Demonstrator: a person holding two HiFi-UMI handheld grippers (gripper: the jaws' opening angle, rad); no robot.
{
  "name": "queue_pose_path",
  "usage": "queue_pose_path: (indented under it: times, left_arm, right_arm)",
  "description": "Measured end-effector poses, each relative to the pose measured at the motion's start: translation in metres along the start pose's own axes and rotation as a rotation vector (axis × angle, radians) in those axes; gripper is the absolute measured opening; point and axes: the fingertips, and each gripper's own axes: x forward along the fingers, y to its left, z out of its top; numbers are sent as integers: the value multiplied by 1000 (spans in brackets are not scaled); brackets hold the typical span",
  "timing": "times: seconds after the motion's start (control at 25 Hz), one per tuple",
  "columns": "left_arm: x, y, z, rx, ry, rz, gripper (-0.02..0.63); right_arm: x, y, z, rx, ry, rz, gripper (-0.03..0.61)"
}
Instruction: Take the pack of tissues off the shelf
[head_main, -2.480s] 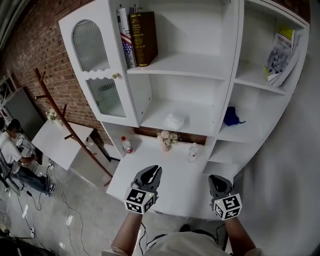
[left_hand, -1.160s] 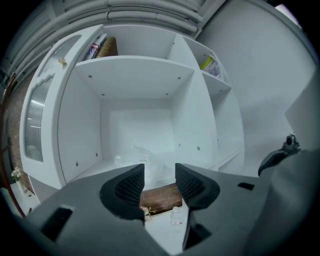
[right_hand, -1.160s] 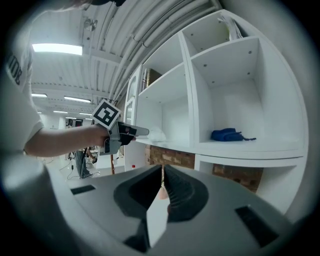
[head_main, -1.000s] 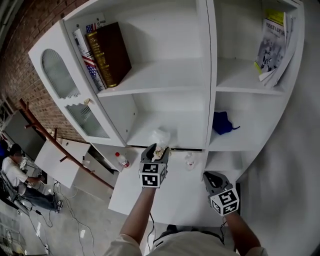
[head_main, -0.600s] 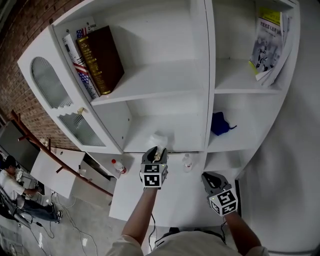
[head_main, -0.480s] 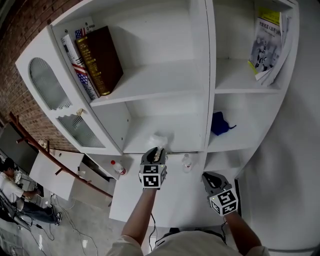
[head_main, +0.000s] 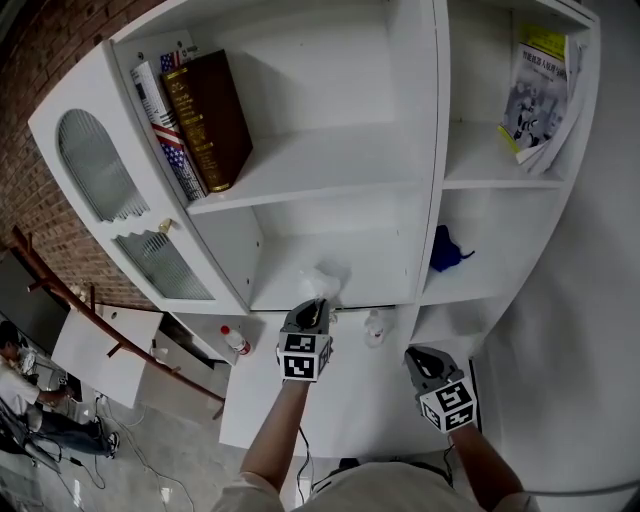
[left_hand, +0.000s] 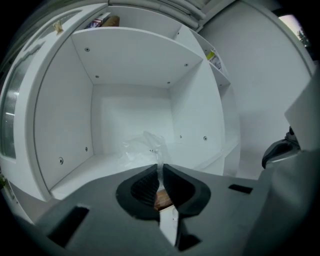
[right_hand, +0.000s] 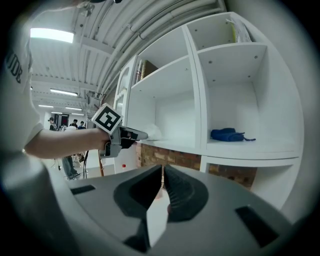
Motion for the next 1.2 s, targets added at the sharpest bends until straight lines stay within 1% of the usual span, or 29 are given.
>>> queue_pose_path:
  times: [0.32, 0.64, 0.76, 0.84, 0.96, 1.2]
  left_arm:
    - [-17, 7, 6, 19, -51, -60, 31]
    - [-48, 8, 13, 52, -119, -126, 29]
    - [-60, 9, 14, 52, -143, -152, 29]
    - [-68, 9, 13, 50, -164, -171, 29]
    - [-80, 3, 10, 68, -198, -212, 29]
    - [-103, -7, -5, 85, -213, -279, 29]
  right_arm:
    - [9, 17, 1, -4, 15, -11, 34]
    - [10, 39, -2, -3, 26, -33, 34]
    - [8, 49, 0, -1, 23, -44, 34]
    - [7, 54, -1, 2, 23, -53, 34]
    - [2, 61, -5, 12, 29, -75, 34]
    - [-12, 73, -11, 30, 40, -121, 34]
